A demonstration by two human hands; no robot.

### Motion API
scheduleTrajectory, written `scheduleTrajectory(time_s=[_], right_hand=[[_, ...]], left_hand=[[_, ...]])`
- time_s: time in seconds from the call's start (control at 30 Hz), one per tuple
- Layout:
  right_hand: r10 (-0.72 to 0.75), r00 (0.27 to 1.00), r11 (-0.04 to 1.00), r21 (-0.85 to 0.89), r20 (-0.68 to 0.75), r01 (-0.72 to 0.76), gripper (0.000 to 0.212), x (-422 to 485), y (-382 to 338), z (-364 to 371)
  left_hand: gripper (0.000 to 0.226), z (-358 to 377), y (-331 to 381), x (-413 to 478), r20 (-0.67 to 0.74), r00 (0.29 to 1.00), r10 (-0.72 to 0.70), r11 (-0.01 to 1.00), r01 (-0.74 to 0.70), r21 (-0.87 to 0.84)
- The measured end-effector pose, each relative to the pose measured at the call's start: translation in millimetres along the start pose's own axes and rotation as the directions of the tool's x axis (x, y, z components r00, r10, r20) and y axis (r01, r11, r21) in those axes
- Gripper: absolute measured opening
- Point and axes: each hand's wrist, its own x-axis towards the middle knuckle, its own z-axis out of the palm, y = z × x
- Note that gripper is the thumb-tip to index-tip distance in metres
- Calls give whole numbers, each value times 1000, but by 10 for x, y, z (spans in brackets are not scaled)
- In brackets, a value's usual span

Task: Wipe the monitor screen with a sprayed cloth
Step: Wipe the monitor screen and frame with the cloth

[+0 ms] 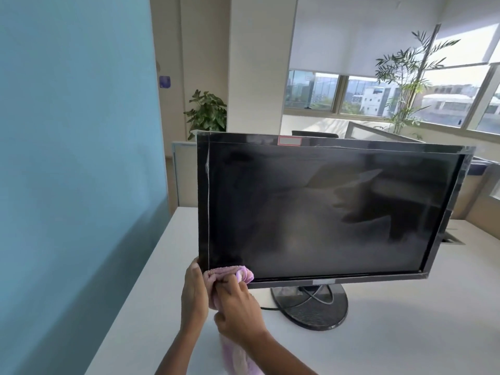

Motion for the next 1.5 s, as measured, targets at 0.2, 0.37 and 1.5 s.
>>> scheduleTrajectory(time_s=[0.2, 0.37, 1.5], right_hand=[[-177, 857, 983, -40, -484, 180, 49, 235, 23, -955], [-222, 608, 973, -208, -762, 95, 49, 766, -79, -1802], [-323, 742, 946, -203, -588, 251, 52, 187, 472, -214]], left_hand=[[39, -12, 490, -13, -25, 947, 321, 942, -321, -95], [54, 35, 997, 90, -16, 905, 424, 892, -421, -164], [28, 229, 818, -361, 61, 607, 792, 448, -647, 617]])
